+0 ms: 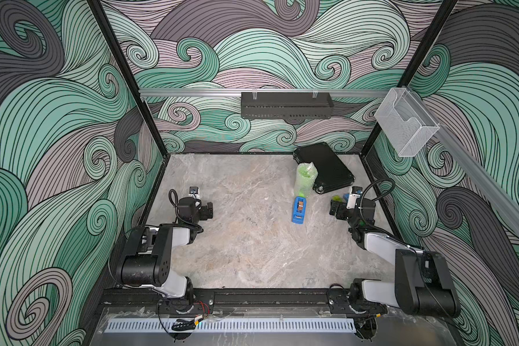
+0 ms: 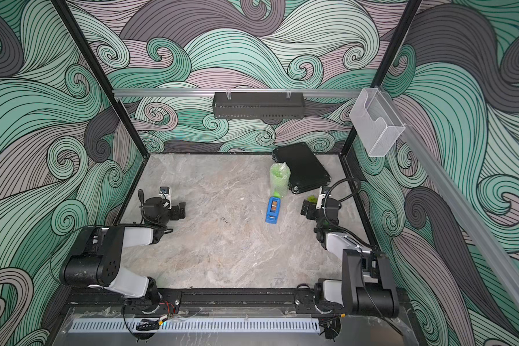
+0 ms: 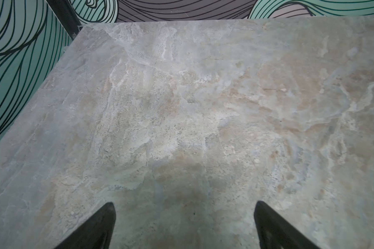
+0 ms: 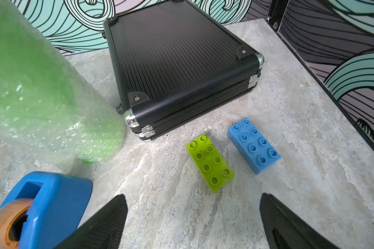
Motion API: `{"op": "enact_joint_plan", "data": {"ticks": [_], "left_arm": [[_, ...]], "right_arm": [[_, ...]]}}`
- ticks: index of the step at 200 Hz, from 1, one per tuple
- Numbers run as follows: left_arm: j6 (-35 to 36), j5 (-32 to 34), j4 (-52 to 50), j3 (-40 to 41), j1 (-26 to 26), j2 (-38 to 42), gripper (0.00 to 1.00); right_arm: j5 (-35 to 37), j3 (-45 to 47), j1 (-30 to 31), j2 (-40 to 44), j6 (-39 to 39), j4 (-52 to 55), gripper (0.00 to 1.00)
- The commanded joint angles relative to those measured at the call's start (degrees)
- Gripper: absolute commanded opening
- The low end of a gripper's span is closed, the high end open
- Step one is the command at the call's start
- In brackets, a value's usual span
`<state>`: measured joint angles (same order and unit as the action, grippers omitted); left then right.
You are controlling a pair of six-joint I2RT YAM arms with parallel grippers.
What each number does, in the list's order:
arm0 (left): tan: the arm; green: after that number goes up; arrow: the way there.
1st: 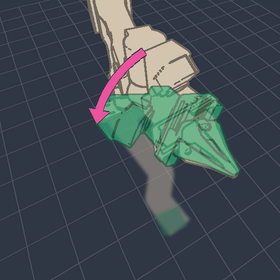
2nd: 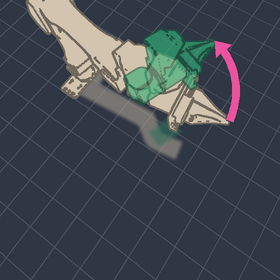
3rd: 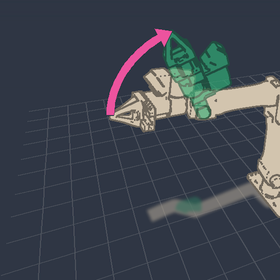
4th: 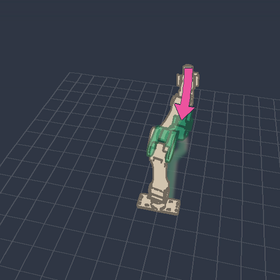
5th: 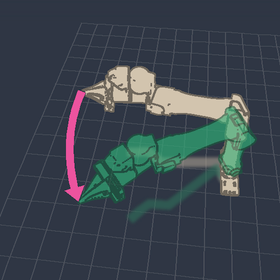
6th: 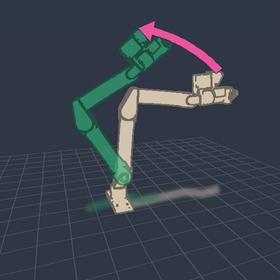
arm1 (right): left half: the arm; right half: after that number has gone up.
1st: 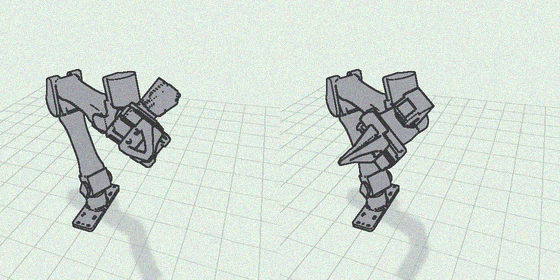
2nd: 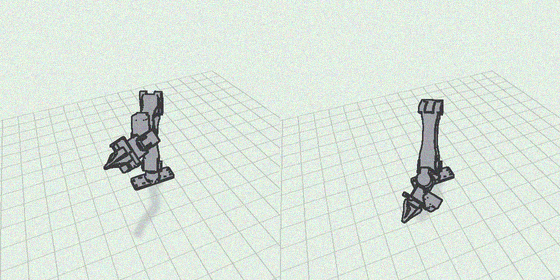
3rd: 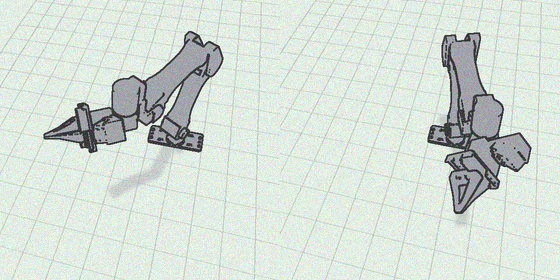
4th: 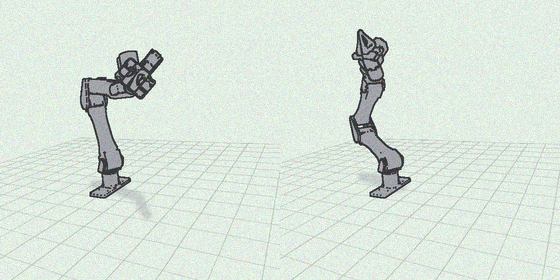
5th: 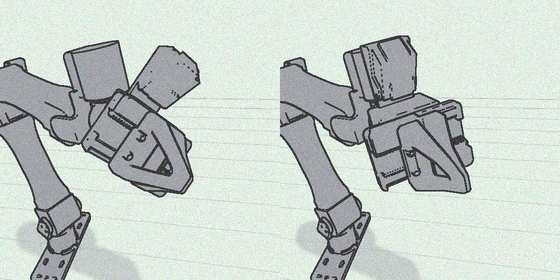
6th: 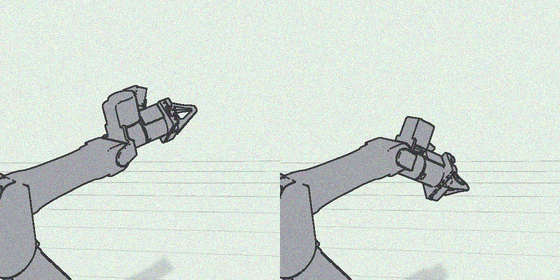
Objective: Wrap wine glasses in bubble wrap
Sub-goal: Reset both arms
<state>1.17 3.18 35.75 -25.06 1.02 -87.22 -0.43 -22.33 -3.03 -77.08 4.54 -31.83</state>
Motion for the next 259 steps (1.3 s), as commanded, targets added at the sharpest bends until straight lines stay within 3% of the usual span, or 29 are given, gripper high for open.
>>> {"op": "enact_joint_plan", "data": {"ticks": [1,32,47,93,136,165,179,194,207,222,259], "left_arm": [[-2.47,2.89,2.66,-2.16,0.73,-0.52,0.99],[-2.49,3.13,2.58,-2.08,0.74,-0.36,0.99],[-2.49,3.15,2.57,-2.05,0.74,-0.40,0.99],[-2.49,3.33,2.58,-2.05,0.72,-0.34,0.99],[-2.49,3.50,2.73,-1.99,0.65,-0.24,0.98],[-2.49,3.58,2.66,-2.01,0.65,-0.28,0.99],[-2.49,3.62,2.67,-1.92,0.57,-0.21,0.99],[-2.49,3.68,2.73,-1.93,0.57,-0.23,0.99],[-2.49,3.59,2.73,-2.01,0.61,-0.25,0.99],[-2.49,3.59,2.60,-2.01,0.57,-0.32,0.99],[-2.49,3.59,2.74,-2.01,0.57,-0.31,0.99]], "right_arm": [[0.30,2.46,0.34,-4.53,-1.65,-17.49,0.99],[-2.01,3.38,0.33,-12.26,-2.34,-27.29,0.99],[-2.04,2.17,0.41,-10.50,-2.64,-21.89,0.99],[-2.01,3.00,0.48,-10.58,-2.58,-23.81,0.99],[-0.75,5.50,0.74,-3.92,-2.78,-22.53,0.99],[-1.29,5.21,0.74,-13.29,-2.69,-32.58,0.99],[-0.87,1.14,0.74,-9.72,-2.78,-18.64,0.99],[-0.62,2.14,1.10,-12.22,-2.87,-24.86,0.99],[-0.37,1.19,1.27,-10.40,-3.04,-19.81,0.99],[-0.28,1.78,1.43,-11.26,-2.95,-22.53,0.99],[2.74,-0.93,4.96,-10.86,-6.69,-16.61,0.99]]}}
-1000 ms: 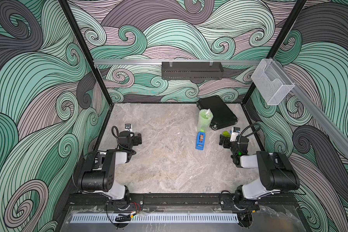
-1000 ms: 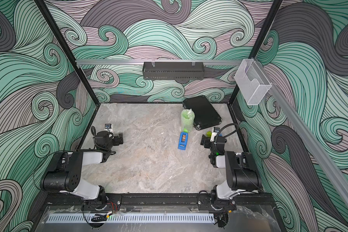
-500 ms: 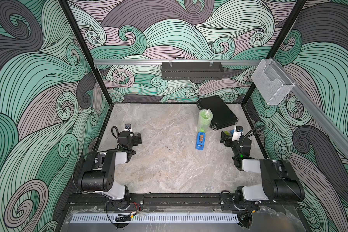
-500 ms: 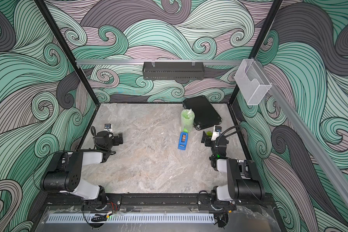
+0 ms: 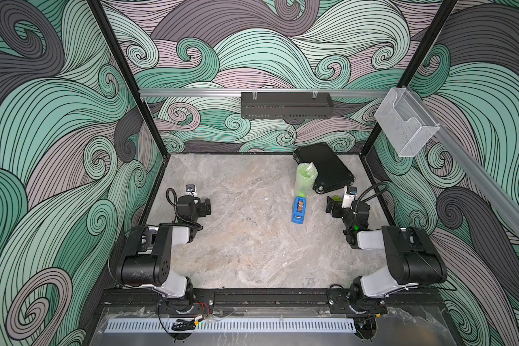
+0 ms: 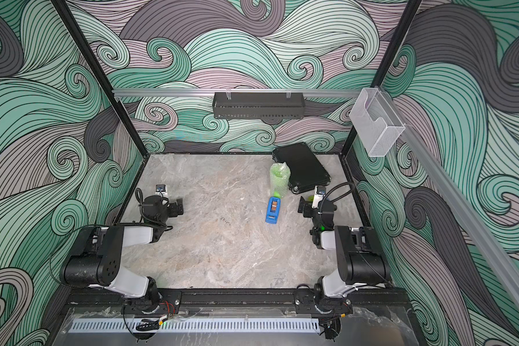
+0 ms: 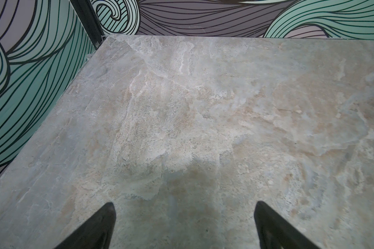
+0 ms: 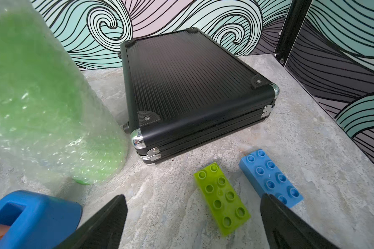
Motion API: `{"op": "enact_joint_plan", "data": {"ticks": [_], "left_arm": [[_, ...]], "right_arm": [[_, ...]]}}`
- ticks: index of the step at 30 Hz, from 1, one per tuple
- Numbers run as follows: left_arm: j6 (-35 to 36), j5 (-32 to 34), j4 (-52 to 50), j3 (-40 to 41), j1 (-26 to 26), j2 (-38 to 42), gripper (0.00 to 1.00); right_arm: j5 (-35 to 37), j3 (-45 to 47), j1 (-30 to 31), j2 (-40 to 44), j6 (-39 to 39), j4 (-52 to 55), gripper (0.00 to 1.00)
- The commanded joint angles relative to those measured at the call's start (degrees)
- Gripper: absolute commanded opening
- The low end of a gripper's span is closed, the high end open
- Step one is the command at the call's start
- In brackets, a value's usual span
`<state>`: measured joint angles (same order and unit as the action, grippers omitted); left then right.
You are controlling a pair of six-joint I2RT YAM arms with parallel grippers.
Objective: Wrap wine glasses in bubble wrap
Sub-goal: Reset both arms
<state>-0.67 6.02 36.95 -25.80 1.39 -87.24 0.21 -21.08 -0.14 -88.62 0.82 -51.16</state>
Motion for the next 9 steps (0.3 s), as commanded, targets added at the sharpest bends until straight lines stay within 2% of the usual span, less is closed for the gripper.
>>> {"op": "enact_joint_plan", "data": {"ticks": [1,7,9], "left_arm": [[-0.65,0.75,1.50,-1.22,0.19,-0.29,0.98],[-0.65,0.83,2.05,-0.73,0.19,0.04,0.99],[-0.59,0.56,6.21,2.61,0.19,1.56,0.99]], "right_arm": [[2.13,-2.06,2.08,0.75,-2.99,2.54,0.99],[-0.47,-2.56,1.04,0.26,-2.67,2.89,0.99],[-0.55,-2.30,1.02,0.40,-2.67,2.65,0.99]]}}
